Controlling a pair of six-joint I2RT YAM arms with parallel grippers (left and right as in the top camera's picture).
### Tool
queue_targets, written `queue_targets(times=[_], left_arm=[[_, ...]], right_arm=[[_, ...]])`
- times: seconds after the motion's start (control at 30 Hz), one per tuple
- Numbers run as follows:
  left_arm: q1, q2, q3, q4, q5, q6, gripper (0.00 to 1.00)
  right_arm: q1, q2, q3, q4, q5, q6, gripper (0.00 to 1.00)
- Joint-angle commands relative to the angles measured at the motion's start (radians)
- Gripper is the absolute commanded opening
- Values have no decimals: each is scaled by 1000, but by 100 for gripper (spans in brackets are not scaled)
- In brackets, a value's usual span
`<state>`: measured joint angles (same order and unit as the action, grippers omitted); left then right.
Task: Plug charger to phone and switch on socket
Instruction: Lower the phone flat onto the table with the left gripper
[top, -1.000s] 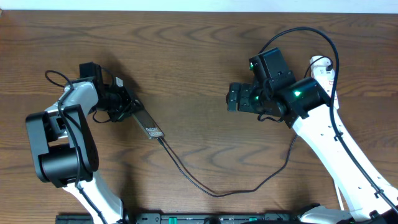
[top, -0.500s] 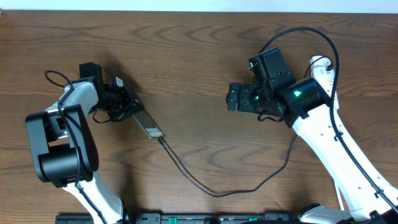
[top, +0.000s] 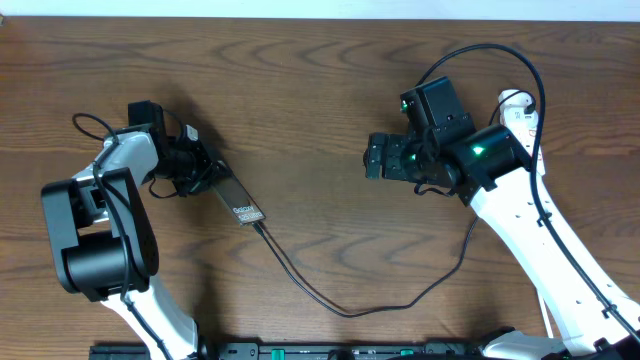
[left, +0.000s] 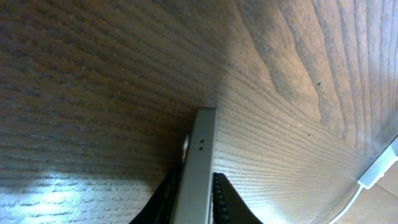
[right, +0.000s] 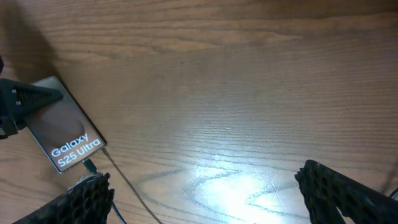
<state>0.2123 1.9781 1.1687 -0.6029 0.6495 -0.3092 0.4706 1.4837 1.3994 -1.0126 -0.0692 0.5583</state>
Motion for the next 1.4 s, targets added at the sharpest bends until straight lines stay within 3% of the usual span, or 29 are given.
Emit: queue_targets(times=[0.0, 0.27, 0.3, 0.93, 1.37], left_arm=[[-2, 3, -28, -10, -60, 16, 17], [-2, 3, -28, -10, -60, 16, 17], [-2, 3, -28, -10, -60, 16, 21], [-2, 3, -34, -10, -68, 16, 32], [-2, 3, -35, -11, -68, 16, 32]], right_arm=[[16, 7, 6, -2, 18, 2, 95], [16, 7, 6, -2, 18, 2, 95], [16, 7, 6, -2, 18, 2, 95], [16, 7, 6, -2, 18, 2, 96], [16, 7, 6, -2, 18, 2, 96]])
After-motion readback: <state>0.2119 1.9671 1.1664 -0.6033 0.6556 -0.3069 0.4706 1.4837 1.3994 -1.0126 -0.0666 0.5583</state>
